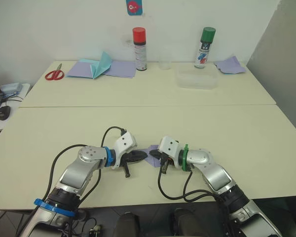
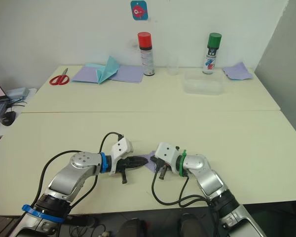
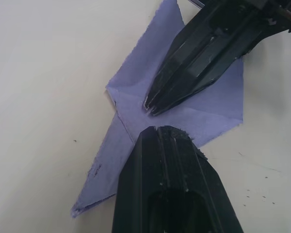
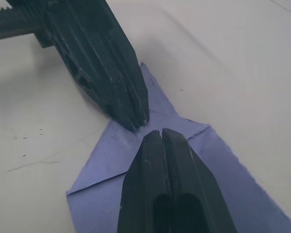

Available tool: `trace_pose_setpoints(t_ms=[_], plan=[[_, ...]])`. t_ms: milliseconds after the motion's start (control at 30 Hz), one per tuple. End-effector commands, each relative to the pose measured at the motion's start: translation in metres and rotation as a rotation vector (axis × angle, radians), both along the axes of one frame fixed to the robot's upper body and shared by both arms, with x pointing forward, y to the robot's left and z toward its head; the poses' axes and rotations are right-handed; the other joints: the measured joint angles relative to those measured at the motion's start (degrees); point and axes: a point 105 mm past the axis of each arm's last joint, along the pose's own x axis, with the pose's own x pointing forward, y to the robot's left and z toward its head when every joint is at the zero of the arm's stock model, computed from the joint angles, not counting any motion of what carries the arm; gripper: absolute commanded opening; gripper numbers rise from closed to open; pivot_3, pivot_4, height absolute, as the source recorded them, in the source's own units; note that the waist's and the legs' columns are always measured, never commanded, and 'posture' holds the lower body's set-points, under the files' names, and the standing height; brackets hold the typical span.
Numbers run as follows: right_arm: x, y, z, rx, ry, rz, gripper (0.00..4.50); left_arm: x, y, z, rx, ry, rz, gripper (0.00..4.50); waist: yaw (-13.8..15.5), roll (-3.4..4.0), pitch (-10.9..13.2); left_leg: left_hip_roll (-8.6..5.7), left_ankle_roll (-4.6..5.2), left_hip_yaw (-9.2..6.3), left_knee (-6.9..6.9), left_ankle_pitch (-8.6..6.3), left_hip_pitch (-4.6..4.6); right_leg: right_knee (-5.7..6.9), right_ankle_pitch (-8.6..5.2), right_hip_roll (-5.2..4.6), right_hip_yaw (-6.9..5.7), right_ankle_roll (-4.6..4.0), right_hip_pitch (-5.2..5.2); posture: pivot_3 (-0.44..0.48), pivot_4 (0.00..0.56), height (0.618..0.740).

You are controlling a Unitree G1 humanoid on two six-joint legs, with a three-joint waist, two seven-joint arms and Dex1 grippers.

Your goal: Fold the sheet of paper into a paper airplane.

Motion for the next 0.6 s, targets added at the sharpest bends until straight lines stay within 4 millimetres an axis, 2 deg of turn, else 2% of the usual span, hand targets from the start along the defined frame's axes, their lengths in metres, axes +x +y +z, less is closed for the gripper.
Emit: trace_pose_setpoints(t_ms=[33,133,500,600], plan=[[0.005,-0.021,-0.012,-0.063,0.024,-0.082,0.02,-0.007,0.016,-0.035,0.111,0.114,0.060,0.00,0.0,-0.01,0.0,0.00,0.00,-0.01,0.00,0.00,0.00,0.00,0.00,0.00,-0.01,0.00,0.00,0.000,0.150,0.740],[0.002,-0.031,-0.013,-0.067,0.033,-0.098,0.02,-0.006,0.016,-0.035,0.113,0.113,0.060,0.00,0.0,-0.01,0.0,-0.02,0.00,-0.01,0.01,0.00,0.01,-0.02,0.00,-0.04,-0.02,0.01,0.02,0.000,0.150,0.740],[-0.006,-0.105,-0.028,-0.132,0.076,-0.293,0.02,-0.001,0.021,-0.036,0.131,0.112,0.056,0.00,0.6,0.07,-0.4,0.02,-0.04,-0.09,-0.06,-0.03,0.01,-0.50,0.00,-0.13,-0.15,0.06,0.14,0.000,0.150,0.740],[-0.010,-0.116,-0.027,-0.123,0.080,-0.327,0.02,0.000,0.021,-0.036,0.133,0.109,0.056,0.00,0.7,0.03,-0.4,0.01,-0.15,-0.13,-0.29,-0.09,0.01,-0.87,0.02,-0.27,-0.30,0.09,0.17,0.000,0.150,0.740]])
